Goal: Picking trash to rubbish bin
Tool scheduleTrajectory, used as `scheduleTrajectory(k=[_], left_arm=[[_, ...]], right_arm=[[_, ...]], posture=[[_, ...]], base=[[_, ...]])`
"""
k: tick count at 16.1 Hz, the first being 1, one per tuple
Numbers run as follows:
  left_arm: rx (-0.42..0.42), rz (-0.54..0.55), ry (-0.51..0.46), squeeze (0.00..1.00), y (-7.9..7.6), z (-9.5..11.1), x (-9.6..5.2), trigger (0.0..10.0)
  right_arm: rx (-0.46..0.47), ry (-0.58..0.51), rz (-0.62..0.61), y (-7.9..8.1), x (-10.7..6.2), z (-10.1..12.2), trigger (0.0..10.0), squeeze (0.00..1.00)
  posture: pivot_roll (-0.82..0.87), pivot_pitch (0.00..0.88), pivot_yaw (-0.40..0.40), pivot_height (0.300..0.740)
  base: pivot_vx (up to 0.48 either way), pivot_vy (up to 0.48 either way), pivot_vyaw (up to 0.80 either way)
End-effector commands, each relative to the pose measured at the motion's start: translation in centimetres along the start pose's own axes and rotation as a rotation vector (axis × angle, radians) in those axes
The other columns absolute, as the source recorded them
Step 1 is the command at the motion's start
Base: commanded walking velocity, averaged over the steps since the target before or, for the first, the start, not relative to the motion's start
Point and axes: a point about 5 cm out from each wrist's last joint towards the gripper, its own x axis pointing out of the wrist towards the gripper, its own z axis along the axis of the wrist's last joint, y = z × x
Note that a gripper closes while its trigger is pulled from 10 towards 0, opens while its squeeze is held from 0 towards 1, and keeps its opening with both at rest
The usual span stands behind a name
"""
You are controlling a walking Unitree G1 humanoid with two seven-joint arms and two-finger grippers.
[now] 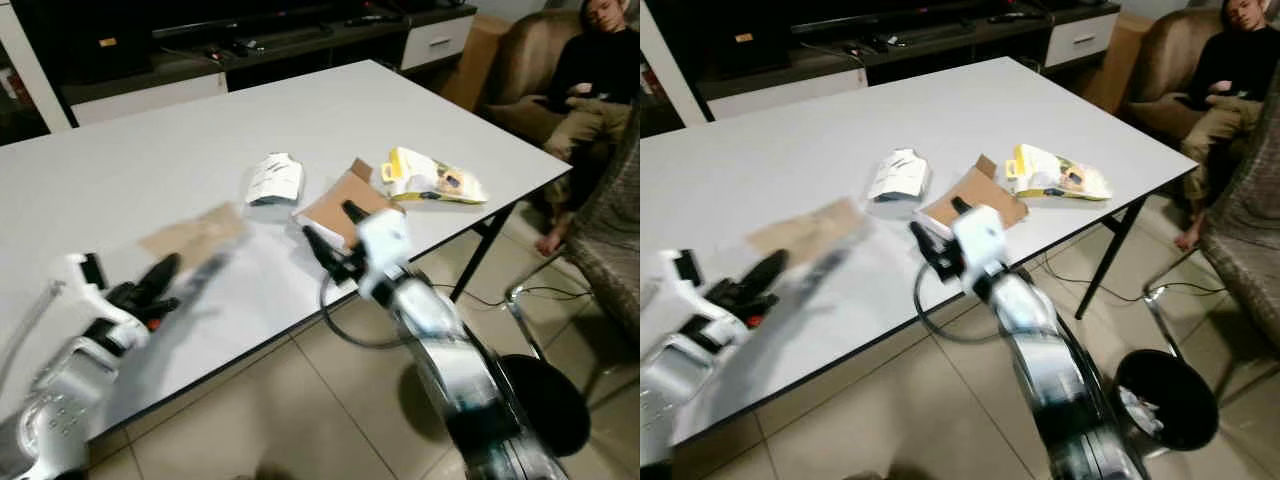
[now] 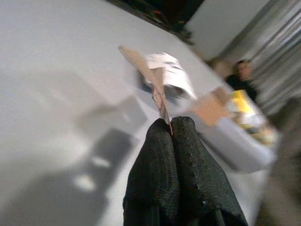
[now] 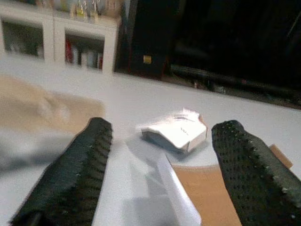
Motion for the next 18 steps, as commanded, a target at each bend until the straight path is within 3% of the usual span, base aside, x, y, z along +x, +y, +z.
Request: scheduleTrajectory(k=[1,4,6,7,10,14,15,16,17,18], left_arm=[[0.145,0.037,-0.029,0.00,-0.6,1.7,-0.3,0.0],[0.274,0.048,-0.005,0.00,-1.2,2.6,-0.7,0.0],[0.311,0.028,0.003,0.00,-2.1,3.1,-1.1,0.0],[0.324,0.011,0.022,0.00,-2.6,3.1,-1.4,0.0],[0.333,-0.004,0.039,0.00,-3.0,3.3,-2.0,0.0],[0.348,0.001,0.069,0.00,-3.1,3.6,-2.9,0.0],[0.352,-0.002,0.081,0.00,-3.1,3.8,-3.1,0.0],[0.356,-0.004,0.086,0.00,-3.2,3.9,-3.2,0.0],[0.355,-0.009,0.090,0.00,-3.3,4.0,-3.2,0.0],[0.358,-0.015,0.102,0.00,-3.4,4.1,-3.5,0.0]], right_arm=[[-0.021,0.028,-0.006,-0.6,0.7,-0.6,10.0,1.00],[-0.017,0.053,-0.036,-1.9,2.4,-0.7,10.0,1.00],[0.031,0.116,-0.063,-2.3,3.3,-1.0,10.0,1.00],[0.033,0.190,-0.063,-2.3,3.8,-1.6,10.0,0.00],[0.031,0.249,-0.072,-2.1,4.1,-2.1,10.0,0.00],[0.140,0.282,-0.105,-1.7,4.2,-2.7,10.0,0.00],[0.132,0.280,-0.119,-1.8,4.4,-2.6,7.1,0.00],[0.131,0.278,-0.123,-1.9,4.4,-2.5,7.1,0.00],[0.133,0.278,-0.128,-1.9,4.5,-2.5,0.8,0.00],[0.133,0.288,-0.137,-2.0,4.6,-2.5,0.0,0.00]], posture=[[0.12,0.000,-0.028,0.740],[0.14,0.014,-0.031,0.740],[0.17,0.038,-0.032,0.740],[0.18,0.053,-0.031,0.740],[0.20,0.084,-0.030,0.740],[0.24,0.119,-0.012,0.740],[0.25,0.131,-0.008,0.740],[0.25,0.131,-0.008,0.740],[0.25,0.142,-0.005,0.740],[0.26,0.153,0.000,0.740]], base=[[0.000,0.000,0.00],[0.000,0.000,0.00],[0.000,0.000,0.00],[0.000,0.000,0.00],[0.000,0.000,0.00],[0.000,0.000,0.00],[0.000,0.000,0.00],[0.000,0.000,0.00],[0.000,0.000,0.00],[0.000,0.000,0.00]])
